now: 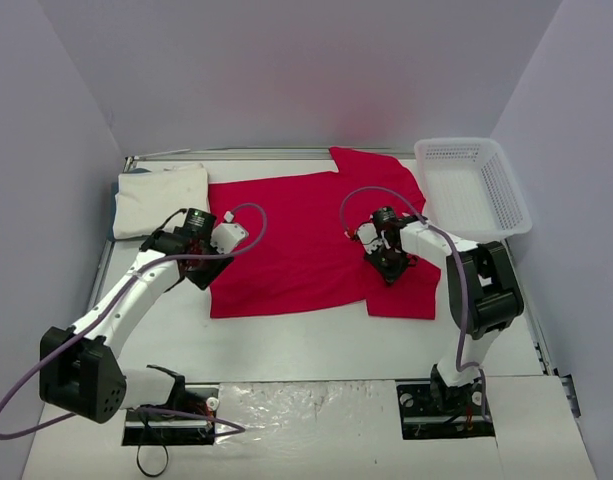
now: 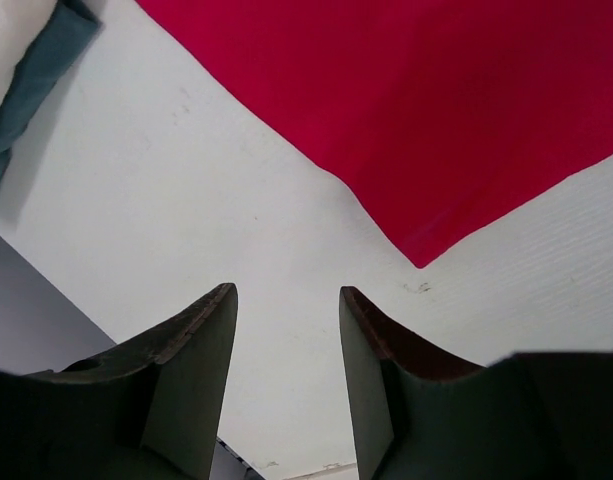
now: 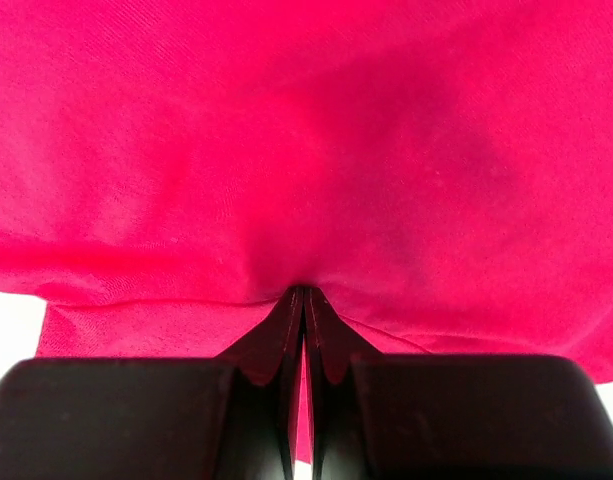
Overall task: Fold and stack the t-shirts
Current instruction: Flatten out the tshirt
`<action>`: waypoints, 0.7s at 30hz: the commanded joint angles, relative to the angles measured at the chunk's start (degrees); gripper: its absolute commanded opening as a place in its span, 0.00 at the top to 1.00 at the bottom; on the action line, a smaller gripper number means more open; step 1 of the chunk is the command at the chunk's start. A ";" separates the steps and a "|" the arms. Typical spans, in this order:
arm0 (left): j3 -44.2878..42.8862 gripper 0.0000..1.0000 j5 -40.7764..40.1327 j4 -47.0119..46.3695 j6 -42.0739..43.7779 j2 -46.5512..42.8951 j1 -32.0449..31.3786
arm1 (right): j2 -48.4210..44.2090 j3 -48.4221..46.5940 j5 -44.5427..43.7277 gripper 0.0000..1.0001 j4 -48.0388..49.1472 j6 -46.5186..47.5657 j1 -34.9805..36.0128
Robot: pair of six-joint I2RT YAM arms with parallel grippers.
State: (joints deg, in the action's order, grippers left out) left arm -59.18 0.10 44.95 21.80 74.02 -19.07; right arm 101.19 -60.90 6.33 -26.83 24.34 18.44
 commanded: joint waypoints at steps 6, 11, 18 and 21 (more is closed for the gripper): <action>0.12 0.56 -2.12 -1.09 -1.76 -3.44 2.89 | 3.93 -3.52 3.78 1.00 -2.17 0.36 5.55; 0.20 0.56 -2.73 -1.27 -1.76 -3.71 3.78 | 5.69 -5.71 5.18 1.00 -2.96 -0.17 8.98; -0.15 0.56 -2.21 -1.44 -2.03 -2.48 4.57 | 6.65 -8.35 6.94 1.00 -4.72 -0.08 14.96; -0.59 0.56 -2.21 -0.83 -2.03 -1.95 4.66 | 9.02 -9.67 6.86 1.00 -4.90 0.45 17.15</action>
State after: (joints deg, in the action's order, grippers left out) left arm -59.11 -1.56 43.57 20.73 71.99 -14.92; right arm 107.57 -69.28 10.26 -28.75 24.38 33.93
